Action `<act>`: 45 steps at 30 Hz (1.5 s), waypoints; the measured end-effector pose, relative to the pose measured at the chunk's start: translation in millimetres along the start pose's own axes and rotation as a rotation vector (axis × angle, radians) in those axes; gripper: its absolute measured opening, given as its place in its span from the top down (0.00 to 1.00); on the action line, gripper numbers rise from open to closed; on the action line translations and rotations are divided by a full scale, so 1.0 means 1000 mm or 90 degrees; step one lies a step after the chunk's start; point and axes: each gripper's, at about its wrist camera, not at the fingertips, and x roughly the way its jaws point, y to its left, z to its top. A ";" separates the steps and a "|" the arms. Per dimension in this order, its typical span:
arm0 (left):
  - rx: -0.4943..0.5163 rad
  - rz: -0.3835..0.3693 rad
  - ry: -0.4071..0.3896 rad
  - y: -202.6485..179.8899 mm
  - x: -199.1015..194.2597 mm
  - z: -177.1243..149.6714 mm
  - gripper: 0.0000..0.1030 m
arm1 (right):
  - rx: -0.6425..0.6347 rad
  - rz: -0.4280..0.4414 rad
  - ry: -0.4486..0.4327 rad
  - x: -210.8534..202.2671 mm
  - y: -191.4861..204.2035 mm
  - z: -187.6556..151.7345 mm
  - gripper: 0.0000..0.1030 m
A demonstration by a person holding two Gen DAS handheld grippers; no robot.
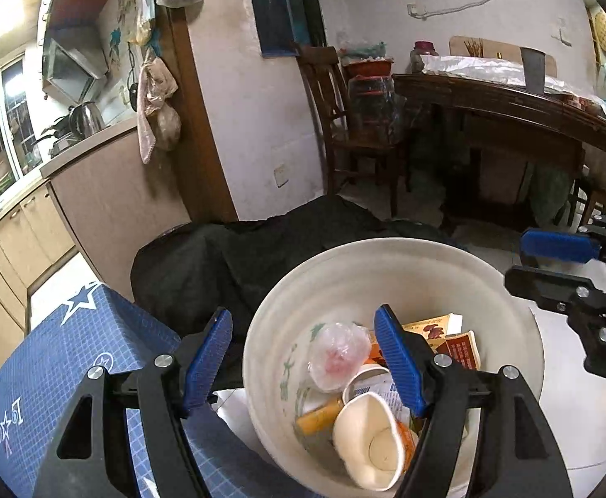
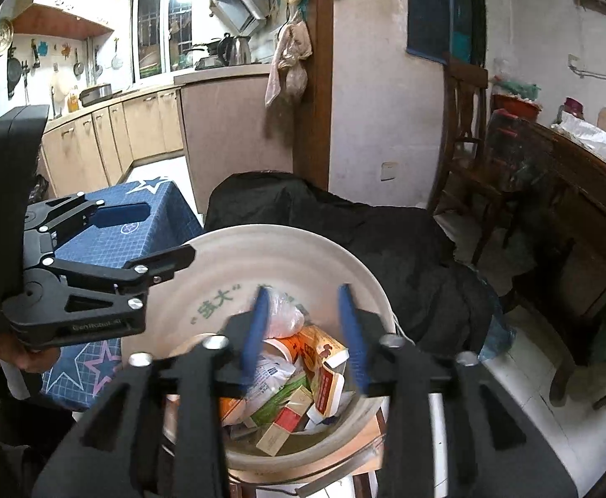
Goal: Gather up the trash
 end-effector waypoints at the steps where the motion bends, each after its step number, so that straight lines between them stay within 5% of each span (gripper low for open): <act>1: -0.002 0.003 -0.001 0.001 -0.003 -0.002 0.30 | 0.004 -0.001 -0.008 -0.006 0.003 -0.003 0.53; 6: -0.005 0.017 -0.038 0.005 -0.037 -0.023 0.19 | 0.023 -0.036 -0.069 -0.039 0.019 -0.020 0.05; 13: 0.027 -0.016 -0.106 -0.010 -0.103 -0.072 0.05 | 0.057 -0.114 -0.134 -0.096 0.049 -0.066 0.05; 19: 0.053 -0.059 -0.134 -0.020 -0.143 -0.112 0.05 | 0.121 -0.180 -0.083 -0.126 0.060 -0.097 0.05; 26: 0.058 -0.029 -0.134 -0.041 -0.170 -0.144 0.05 | 0.098 -0.204 -0.046 -0.142 0.076 -0.121 0.05; 34: -0.002 0.075 -0.113 -0.038 -0.190 -0.161 0.05 | 0.166 -0.263 -0.005 -0.139 0.070 -0.139 0.05; 45: -0.045 0.094 -0.061 -0.031 -0.204 -0.174 0.05 | 0.142 -0.290 -0.031 -0.152 0.083 -0.147 0.05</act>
